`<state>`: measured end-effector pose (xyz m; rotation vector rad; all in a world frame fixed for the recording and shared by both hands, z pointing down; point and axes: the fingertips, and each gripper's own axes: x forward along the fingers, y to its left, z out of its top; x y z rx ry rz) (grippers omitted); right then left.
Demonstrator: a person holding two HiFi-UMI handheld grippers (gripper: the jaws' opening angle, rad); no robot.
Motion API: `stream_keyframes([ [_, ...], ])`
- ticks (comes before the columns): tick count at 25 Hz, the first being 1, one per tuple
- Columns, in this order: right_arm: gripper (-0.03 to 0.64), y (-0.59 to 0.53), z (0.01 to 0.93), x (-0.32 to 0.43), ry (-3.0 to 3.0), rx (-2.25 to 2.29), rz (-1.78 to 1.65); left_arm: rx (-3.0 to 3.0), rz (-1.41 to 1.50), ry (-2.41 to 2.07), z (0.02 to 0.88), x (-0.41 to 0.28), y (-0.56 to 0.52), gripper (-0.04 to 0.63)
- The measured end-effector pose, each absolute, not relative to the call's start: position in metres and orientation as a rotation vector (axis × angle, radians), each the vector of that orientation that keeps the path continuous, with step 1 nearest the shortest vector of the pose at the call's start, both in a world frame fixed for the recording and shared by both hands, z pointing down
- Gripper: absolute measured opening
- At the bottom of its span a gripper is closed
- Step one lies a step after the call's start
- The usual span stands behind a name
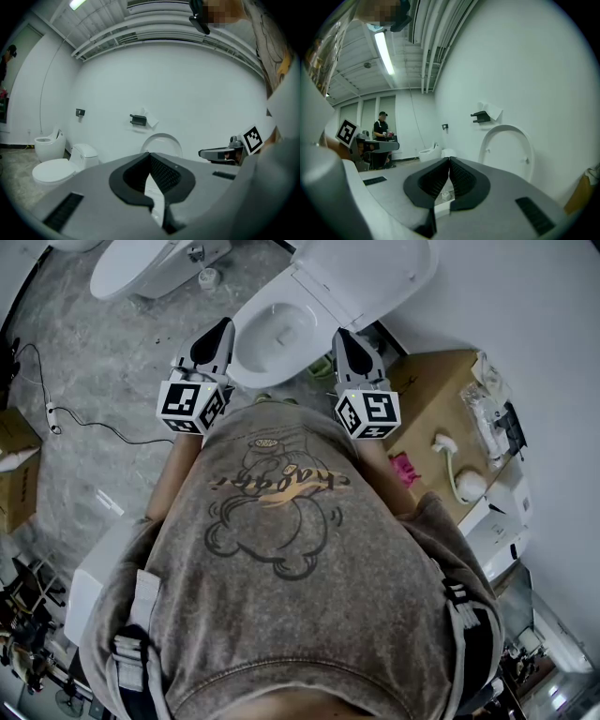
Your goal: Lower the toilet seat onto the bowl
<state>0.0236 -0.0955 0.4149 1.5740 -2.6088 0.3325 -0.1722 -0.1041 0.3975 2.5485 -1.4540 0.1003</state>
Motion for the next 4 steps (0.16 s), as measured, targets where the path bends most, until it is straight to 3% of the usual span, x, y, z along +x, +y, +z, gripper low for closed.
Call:
stream_keyframes([
  [4, 0.028, -0.0961, 0.4157, 0.025, -2.613, 1.57, 0.338, 2.542, 0.107, -1.457, 0.4009, -0.1709, -0.1058, 0.009],
])
